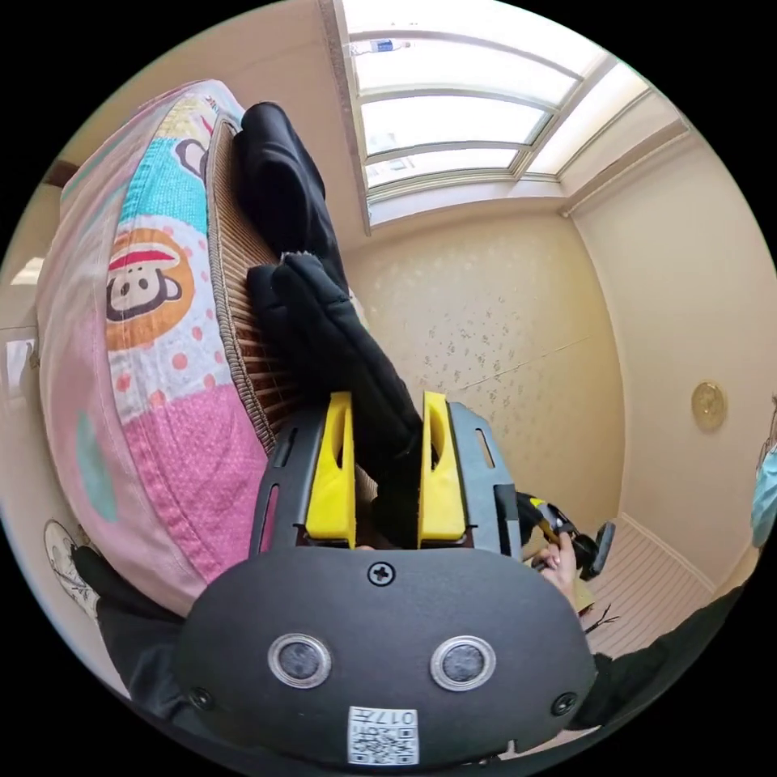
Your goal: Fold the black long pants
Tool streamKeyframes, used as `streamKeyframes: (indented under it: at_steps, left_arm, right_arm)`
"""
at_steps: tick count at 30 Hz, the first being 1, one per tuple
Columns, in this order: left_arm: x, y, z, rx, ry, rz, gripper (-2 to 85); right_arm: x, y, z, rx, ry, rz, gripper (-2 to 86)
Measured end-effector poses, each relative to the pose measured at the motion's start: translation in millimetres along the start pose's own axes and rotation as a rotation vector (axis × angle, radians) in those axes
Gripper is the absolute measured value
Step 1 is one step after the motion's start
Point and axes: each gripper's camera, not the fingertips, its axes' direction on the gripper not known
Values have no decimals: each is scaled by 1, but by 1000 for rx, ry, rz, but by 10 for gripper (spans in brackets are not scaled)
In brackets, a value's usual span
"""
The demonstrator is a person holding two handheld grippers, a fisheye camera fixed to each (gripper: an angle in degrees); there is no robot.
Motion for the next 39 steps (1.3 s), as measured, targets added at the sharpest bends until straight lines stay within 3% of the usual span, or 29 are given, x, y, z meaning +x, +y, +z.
streamKeyframes:
  at_steps: [2, 5, 6, 7, 10, 12, 14, 16, 18, 22, 24, 31, 33, 36, 38, 39]
  left_arm:
    - [10, 0, 12, -57, 35, 48, 158]
    - [24, 4, 22, -99, -16, 108, 166]
    - [28, 6, 19, -69, -34, 125, 168]
    - [32, 7, 13, -27, -47, 143, 168]
    - [35, 5, 12, -16, -71, 155, 161]
    - [32, 4, 19, -60, -62, 131, 161]
    - [29, 5, 25, -90, -58, 103, 161]
    - [27, 7, 30, -106, -65, 86, 161]
    - [28, 8, 33, -113, -66, 86, 161]
    - [31, 11, 44, -153, -88, 76, 161]
    - [30, 11, 48, -172, -97, 66, 161]
    - [32, 18, 46, -129, -54, 24, 159]
    - [37, 16, 54, -156, -46, 56, 160]
    - [41, 13, 61, -197, -90, 86, 160]
    - [39, 13, 58, -183, -75, 78, 159]
    - [36, 12, 56, -178, -63, 69, 160]
  right_arm:
    - [3, -61, 66, -87, 88, -33, 59]
    - [42, -102, 165, -366, 360, 183, 78]
    - [44, -102, 173, -359, 416, 221, 80]
    - [40, -100, 172, -315, 399, 206, 79]
    - [-18, -71, 177, -180, 209, -139, 90]
    - [-61, -29, 201, -293, 1, -416, 118]
    - [-79, -3, 222, -387, -90, -494, 136]
    - [-84, 10, 243, -433, -104, -511, 151]
    - [-87, 25, 285, -599, -179, -568, 155]
    - [-107, 55, 330, -780, 13, -743, 79]
    - [-117, 34, 310, -671, 0, -668, 27]
    - [-75, -110, 262, -421, -334, -220, 18]
    - [-38, -153, 291, -272, -397, 70, 34]
    - [7, -154, 352, -303, -294, 361, 77]
    - [8, -137, 370, -326, -196, 406, 91]
    - [-3, -128, 378, -328, -231, 313, 98]
